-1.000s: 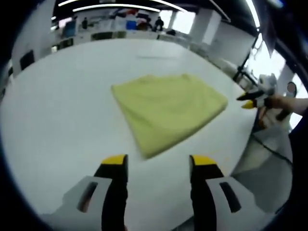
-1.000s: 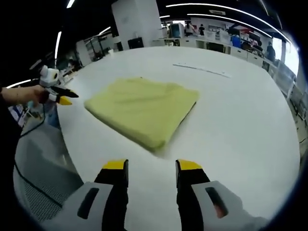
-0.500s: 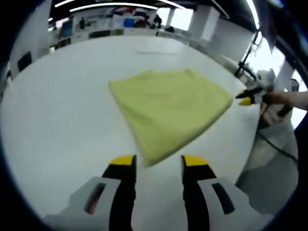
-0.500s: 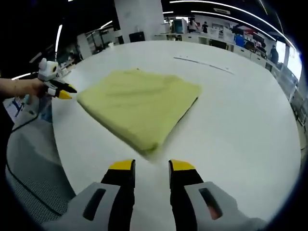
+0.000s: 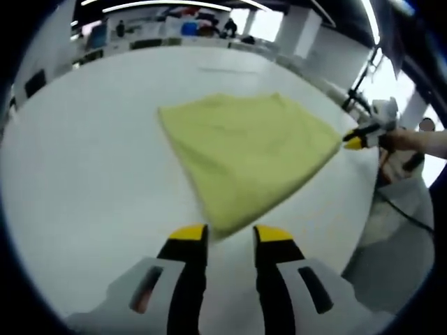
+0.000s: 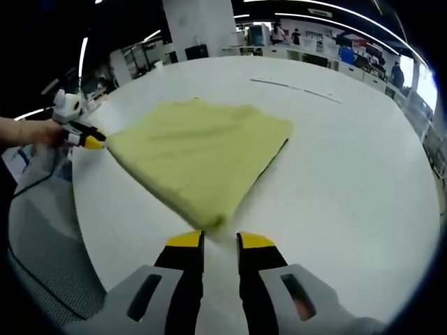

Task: Fold the garment on the visible template until the final outline fits inside the template.

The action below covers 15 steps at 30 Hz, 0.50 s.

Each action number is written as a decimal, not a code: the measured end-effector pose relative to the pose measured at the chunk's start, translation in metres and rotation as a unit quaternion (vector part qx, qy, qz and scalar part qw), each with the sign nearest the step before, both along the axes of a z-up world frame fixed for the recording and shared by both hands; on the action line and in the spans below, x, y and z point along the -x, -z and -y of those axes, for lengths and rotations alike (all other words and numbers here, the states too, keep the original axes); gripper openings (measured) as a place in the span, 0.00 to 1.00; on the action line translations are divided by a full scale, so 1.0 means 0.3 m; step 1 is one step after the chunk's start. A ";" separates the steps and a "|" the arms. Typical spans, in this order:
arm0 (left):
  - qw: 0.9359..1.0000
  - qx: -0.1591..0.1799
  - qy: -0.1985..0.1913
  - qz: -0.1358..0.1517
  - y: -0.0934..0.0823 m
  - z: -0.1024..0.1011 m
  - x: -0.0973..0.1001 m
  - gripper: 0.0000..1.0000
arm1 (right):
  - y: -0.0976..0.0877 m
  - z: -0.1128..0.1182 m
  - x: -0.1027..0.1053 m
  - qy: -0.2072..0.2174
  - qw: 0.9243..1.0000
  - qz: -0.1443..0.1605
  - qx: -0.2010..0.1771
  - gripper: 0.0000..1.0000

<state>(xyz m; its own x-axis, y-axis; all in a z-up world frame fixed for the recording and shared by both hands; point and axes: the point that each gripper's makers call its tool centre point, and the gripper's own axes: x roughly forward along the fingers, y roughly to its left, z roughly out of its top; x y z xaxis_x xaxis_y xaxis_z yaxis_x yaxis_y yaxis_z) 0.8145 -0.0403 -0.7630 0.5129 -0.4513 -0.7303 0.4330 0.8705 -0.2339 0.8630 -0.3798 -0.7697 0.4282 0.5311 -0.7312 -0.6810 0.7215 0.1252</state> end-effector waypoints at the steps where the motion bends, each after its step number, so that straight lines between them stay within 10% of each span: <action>1: 1.000 0.000 0.000 0.000 0.002 0.000 -0.002 0.22 | 0.000 -0.004 -0.003 -0.001 1.000 0.001 -0.001 0.17; 15: 1.000 -0.010 -0.001 -0.001 0.030 -0.032 -0.036 0.04 | 0.005 -0.029 -0.010 -0.037 0.999 0.023 0.018 0.01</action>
<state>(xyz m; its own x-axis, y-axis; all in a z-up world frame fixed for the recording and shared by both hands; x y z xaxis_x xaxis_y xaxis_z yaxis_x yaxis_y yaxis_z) 0.8253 -0.0305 -0.7718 0.5121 -0.4351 -0.7406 0.4301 0.8762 -0.2174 0.8661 -0.3713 -0.7711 0.4235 0.5354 -0.7307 -0.7366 0.6731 0.0663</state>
